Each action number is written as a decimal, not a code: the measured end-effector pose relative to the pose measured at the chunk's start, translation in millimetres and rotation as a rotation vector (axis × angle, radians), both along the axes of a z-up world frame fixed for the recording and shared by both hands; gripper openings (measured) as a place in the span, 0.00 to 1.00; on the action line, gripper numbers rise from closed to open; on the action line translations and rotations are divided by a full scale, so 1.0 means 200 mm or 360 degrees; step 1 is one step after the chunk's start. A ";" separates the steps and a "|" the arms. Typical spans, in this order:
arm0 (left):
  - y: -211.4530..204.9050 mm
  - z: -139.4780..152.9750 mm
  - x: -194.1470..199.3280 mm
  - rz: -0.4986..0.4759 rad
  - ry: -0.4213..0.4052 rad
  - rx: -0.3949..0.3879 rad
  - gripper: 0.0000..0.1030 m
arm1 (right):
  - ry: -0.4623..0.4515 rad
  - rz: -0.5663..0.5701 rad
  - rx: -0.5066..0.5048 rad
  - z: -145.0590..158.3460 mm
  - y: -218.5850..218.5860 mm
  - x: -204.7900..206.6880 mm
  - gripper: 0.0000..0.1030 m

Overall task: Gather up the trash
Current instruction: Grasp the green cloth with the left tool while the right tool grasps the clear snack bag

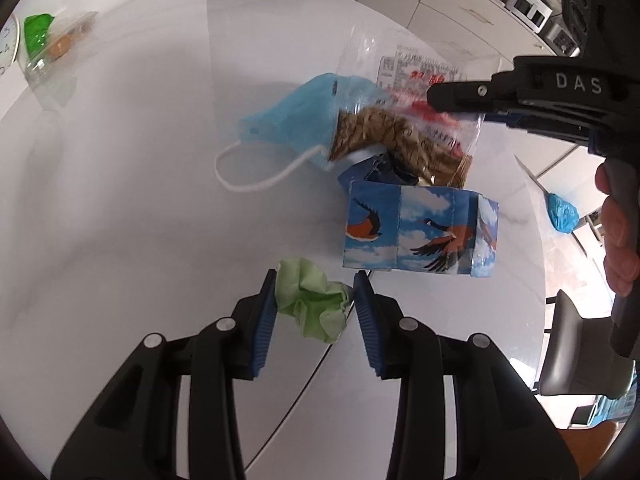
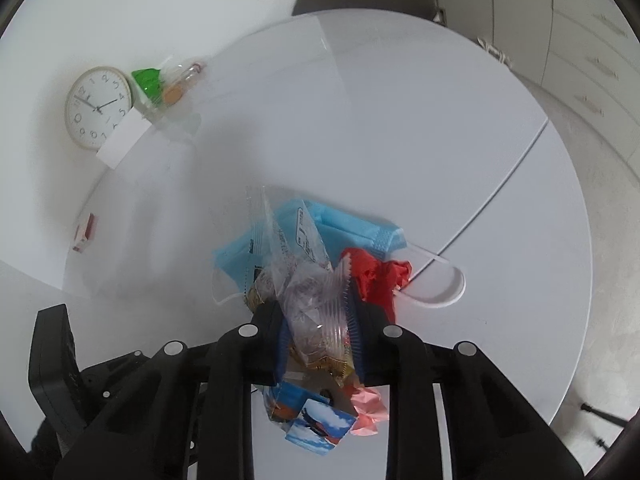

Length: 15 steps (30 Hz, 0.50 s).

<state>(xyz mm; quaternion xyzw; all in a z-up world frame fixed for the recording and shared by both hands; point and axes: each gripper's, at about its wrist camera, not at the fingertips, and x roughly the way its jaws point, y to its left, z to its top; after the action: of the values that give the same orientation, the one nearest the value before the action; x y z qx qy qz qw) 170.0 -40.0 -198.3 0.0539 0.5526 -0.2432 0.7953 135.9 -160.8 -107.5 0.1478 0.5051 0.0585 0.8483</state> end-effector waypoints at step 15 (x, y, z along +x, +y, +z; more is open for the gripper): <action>0.11 0.22 -0.25 0.0001 -0.0110 -0.0049 0.36 | -0.0197 -0.0058 0.0026 0.28 -0.02 -0.25 0.23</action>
<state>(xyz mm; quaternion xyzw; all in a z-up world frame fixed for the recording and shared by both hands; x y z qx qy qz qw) 120.2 -17.5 -155.2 0.0500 0.5211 -0.2495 0.8147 86.4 -165.5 -51.7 0.1602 0.4485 0.0562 0.8775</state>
